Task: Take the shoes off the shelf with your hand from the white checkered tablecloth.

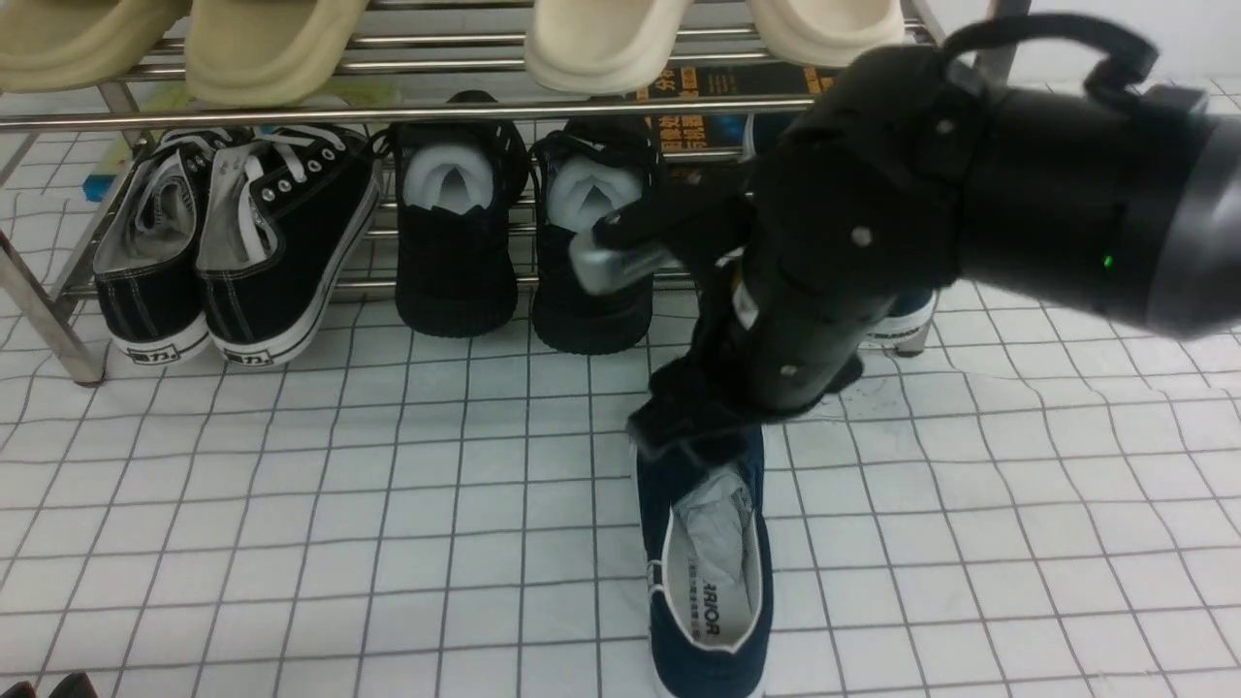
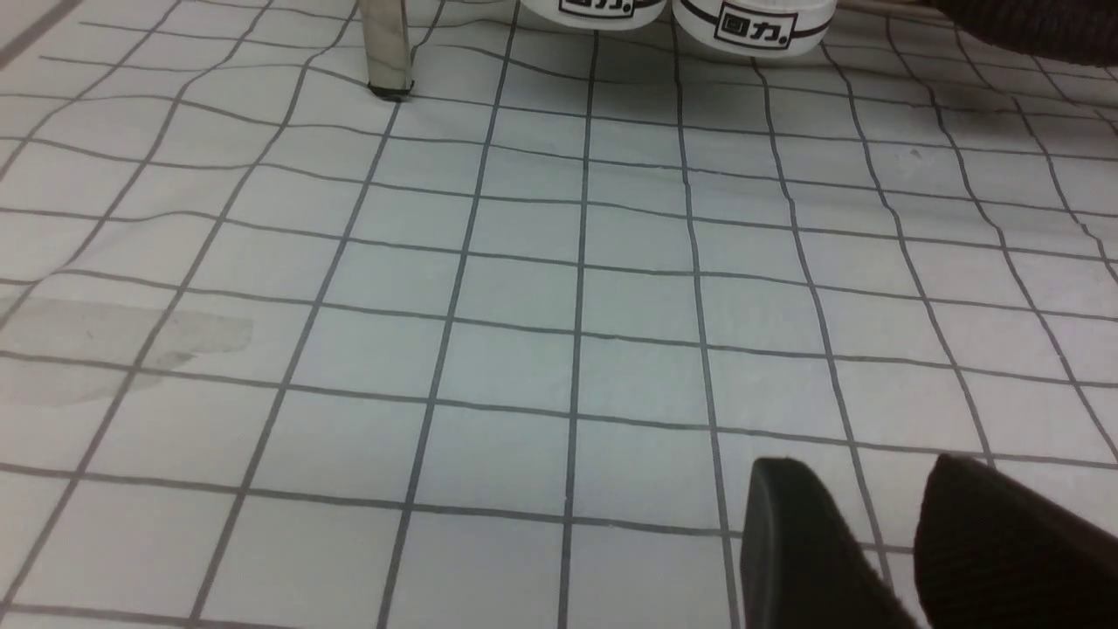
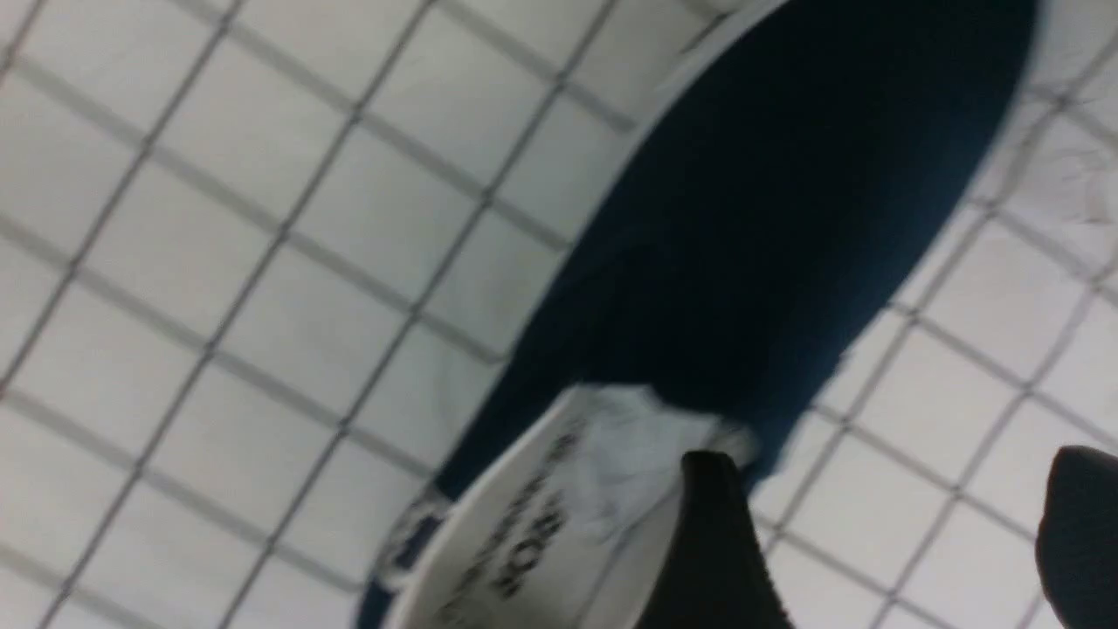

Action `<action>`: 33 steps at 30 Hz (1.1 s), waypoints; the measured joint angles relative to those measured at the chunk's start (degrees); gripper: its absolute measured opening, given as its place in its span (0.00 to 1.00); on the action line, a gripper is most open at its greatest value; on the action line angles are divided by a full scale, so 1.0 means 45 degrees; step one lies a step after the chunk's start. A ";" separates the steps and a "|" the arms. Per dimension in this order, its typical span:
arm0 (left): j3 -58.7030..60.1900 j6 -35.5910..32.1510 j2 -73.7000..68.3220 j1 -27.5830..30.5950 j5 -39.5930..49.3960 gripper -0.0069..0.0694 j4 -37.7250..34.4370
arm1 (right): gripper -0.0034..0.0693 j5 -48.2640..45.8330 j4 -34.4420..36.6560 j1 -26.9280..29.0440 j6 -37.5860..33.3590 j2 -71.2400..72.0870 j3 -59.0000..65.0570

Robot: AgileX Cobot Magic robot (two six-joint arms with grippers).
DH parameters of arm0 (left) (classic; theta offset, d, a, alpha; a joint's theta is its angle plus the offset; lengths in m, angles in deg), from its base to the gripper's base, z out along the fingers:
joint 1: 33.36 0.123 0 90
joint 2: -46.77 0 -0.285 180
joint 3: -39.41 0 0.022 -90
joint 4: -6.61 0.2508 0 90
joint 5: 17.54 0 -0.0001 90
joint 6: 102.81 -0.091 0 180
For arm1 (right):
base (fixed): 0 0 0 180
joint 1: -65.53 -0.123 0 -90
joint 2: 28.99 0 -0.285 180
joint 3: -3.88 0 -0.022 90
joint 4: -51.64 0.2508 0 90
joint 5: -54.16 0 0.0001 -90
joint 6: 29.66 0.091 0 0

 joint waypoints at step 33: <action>0.0000 0.0000 0.0000 0.0000 0.0000 0.40 0.0000 | 0.61 0.5909 -0.4219 0.3146 -0.0494 -0.2802 -0.0157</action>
